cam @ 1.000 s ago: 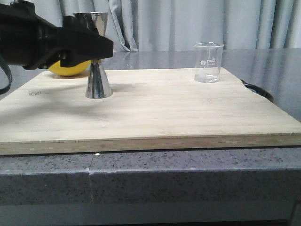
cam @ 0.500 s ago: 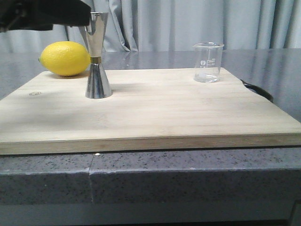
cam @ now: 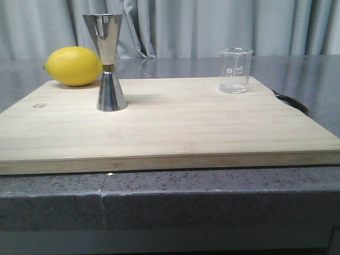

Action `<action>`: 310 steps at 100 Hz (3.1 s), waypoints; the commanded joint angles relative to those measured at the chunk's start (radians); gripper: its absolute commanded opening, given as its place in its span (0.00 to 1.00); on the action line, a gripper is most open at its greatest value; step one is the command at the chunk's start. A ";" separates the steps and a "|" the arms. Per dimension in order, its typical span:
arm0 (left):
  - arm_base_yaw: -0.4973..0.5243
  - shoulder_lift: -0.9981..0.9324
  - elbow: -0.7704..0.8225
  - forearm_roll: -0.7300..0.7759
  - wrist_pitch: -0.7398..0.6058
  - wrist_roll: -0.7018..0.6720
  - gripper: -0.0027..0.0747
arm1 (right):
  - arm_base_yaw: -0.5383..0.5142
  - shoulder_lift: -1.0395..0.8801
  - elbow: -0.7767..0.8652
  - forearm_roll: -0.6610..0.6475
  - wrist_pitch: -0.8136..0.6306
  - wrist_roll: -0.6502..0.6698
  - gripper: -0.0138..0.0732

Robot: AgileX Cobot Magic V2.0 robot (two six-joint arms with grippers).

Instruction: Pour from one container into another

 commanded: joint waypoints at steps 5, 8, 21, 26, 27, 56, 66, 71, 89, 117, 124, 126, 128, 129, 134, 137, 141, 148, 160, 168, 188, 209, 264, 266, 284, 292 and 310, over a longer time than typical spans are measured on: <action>0.002 -0.105 -0.029 0.030 0.003 -0.012 0.80 | -0.069 -0.128 -0.028 0.002 0.019 -0.013 0.86; 0.002 -0.124 -0.029 0.030 -0.005 -0.012 0.80 | -0.076 -0.153 -0.028 0.002 0.055 -0.013 0.86; 0.002 -0.196 -0.029 0.016 -0.017 -0.012 0.80 | -0.075 -0.275 -0.028 -0.037 0.283 -0.013 0.86; 0.002 -0.219 -0.029 0.016 -0.015 -0.012 0.80 | -0.075 -0.317 -0.028 -0.037 0.358 -0.013 0.86; 0.002 -0.223 -0.029 0.016 -0.015 -0.012 0.80 | -0.075 -0.329 -0.028 -0.037 0.367 -0.013 0.86; 0.002 -0.357 0.084 -0.020 -0.012 -0.012 0.80 | -0.075 -0.529 -0.022 -0.037 0.604 -0.013 0.86; 0.002 -0.384 0.138 -0.020 -0.018 -0.012 0.80 | -0.075 -0.561 -0.007 -0.037 0.639 -0.013 0.86; 0.002 -0.395 0.158 -0.020 -0.022 -0.012 0.80 | -0.075 -0.571 0.007 -0.037 0.651 -0.013 0.86; 0.002 -0.397 0.200 -0.022 -0.032 -0.012 0.80 | -0.075 -0.578 0.105 -0.026 0.674 -0.013 0.86; 0.002 -0.397 0.232 -0.014 -0.076 -0.012 0.58 | -0.075 -0.578 0.190 -0.012 0.515 -0.013 0.72; 0.002 -0.397 0.232 -0.014 -0.079 -0.012 0.46 | -0.075 -0.578 0.190 -0.012 0.466 -0.013 0.61; 0.002 -0.397 0.232 -0.014 -0.079 -0.012 0.42 | -0.075 -0.578 0.190 -0.012 0.454 -0.013 0.59; 0.002 -0.397 0.232 -0.014 -0.079 -0.012 0.39 | -0.075 -0.578 0.190 -0.012 0.446 -0.013 0.55; 0.002 -0.397 0.232 -0.014 -0.079 -0.012 0.36 | -0.075 -0.578 0.190 -0.012 0.440 -0.013 0.52; 0.002 -0.397 0.232 -0.014 -0.080 -0.012 0.28 | -0.075 -0.578 0.190 -0.012 0.421 -0.013 0.42; 0.002 -0.397 0.232 -0.014 -0.083 -0.012 0.24 | -0.075 -0.578 0.190 -0.012 0.414 -0.013 0.37; 0.002 -0.397 0.232 -0.014 -0.082 -0.012 0.17 | -0.075 -0.578 0.190 -0.012 0.409 -0.013 0.29; 0.002 -0.397 0.232 -0.014 -0.090 -0.012 0.07 | -0.075 -0.578 0.190 -0.012 0.407 -0.013 0.17; 0.002 -0.397 0.232 -0.012 -0.098 -0.012 0.01 | -0.075 -0.578 0.194 -0.012 0.411 -0.013 0.08; 0.002 -0.397 0.232 -0.012 -0.098 -0.012 0.01 | -0.075 -0.578 0.194 -0.012 0.410 -0.013 0.08; 0.002 -0.397 0.232 -0.018 -0.100 -0.012 0.01 | -0.075 -0.578 0.194 -0.012 0.410 -0.013 0.08; 0.002 -0.397 0.232 -0.018 -0.100 -0.012 0.01 | -0.075 -0.578 0.194 -0.012 0.410 -0.013 0.08; 0.002 -0.397 0.265 0.070 -0.099 -0.012 0.01 | -0.075 -0.578 0.194 -0.012 0.410 -0.013 0.08; 0.002 -0.397 0.267 0.058 -0.101 -0.012 0.01 | -0.075 -0.578 0.194 -0.012 0.410 -0.013 0.08; 0.002 -0.397 0.276 -0.302 -0.073 0.201 0.01 | -0.075 -0.578 0.194 -0.012 0.410 -0.013 0.08; 0.005 -0.404 0.285 -0.468 -0.073 0.421 0.01 | -0.075 -0.578 0.194 -0.012 0.410 -0.013 0.08; 0.102 -0.480 0.342 -0.793 -0.125 0.715 0.01 | -0.075 -0.578 0.194 -0.012 0.410 -0.013 0.08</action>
